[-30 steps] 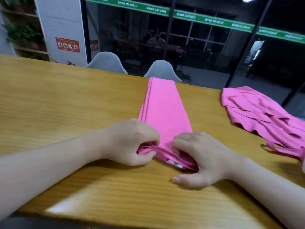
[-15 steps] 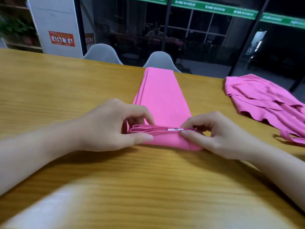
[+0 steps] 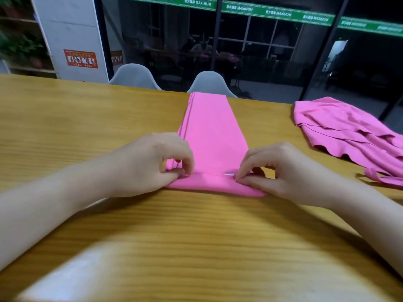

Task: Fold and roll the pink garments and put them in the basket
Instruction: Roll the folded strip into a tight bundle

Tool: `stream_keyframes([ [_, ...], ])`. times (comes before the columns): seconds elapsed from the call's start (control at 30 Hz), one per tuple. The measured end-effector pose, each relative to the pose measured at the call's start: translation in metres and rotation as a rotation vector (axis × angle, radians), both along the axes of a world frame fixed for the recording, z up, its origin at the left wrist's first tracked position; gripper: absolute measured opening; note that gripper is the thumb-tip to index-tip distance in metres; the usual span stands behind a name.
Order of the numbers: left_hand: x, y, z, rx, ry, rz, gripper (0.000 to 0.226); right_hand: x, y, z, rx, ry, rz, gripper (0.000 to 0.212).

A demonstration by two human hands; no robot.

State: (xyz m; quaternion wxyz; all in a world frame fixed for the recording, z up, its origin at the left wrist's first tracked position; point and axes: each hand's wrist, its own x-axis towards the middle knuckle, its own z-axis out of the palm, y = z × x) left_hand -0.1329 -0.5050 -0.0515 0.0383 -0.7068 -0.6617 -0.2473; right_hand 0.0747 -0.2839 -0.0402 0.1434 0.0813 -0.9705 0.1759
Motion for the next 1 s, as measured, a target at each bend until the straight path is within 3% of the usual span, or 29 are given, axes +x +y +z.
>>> stream_keyframes([
  [0.07,0.002,-0.001,0.001,-0.007,0.063,-0.018,0.023,0.003,0.002,0.003,-0.021,-0.043,-0.021,0.005],
  [0.2,0.006,-0.006,0.000,0.026,0.091,-0.015,0.009,0.009,0.002,0.009,-0.049,-0.132,-0.071,0.022],
  [0.37,0.011,0.000,-0.005,0.050,0.190,0.056,0.017,0.004,0.007,0.005,-0.094,-0.128,-0.106,0.011],
  [0.53,0.006,0.024,0.000,-0.203,0.034,0.141,0.007,0.003,0.012,0.004,-0.298,-0.129,-0.166,0.020],
  [0.63,0.006,0.036,-0.002,-0.293,0.064,0.152,0.010,0.003,0.017,-0.001,-0.208,-0.076,-0.180,0.013],
  [0.8,0.007,0.029,-0.010,-0.216,-0.183,0.094,0.020,0.000,0.021,-0.004,-0.108,-0.047,-0.198,0.004],
  [1.0,-0.001,0.036,-0.018,-0.132,-0.084,0.142,0.021,-0.010,0.028,-0.009,-0.154,-0.054,-0.263,0.011],
])
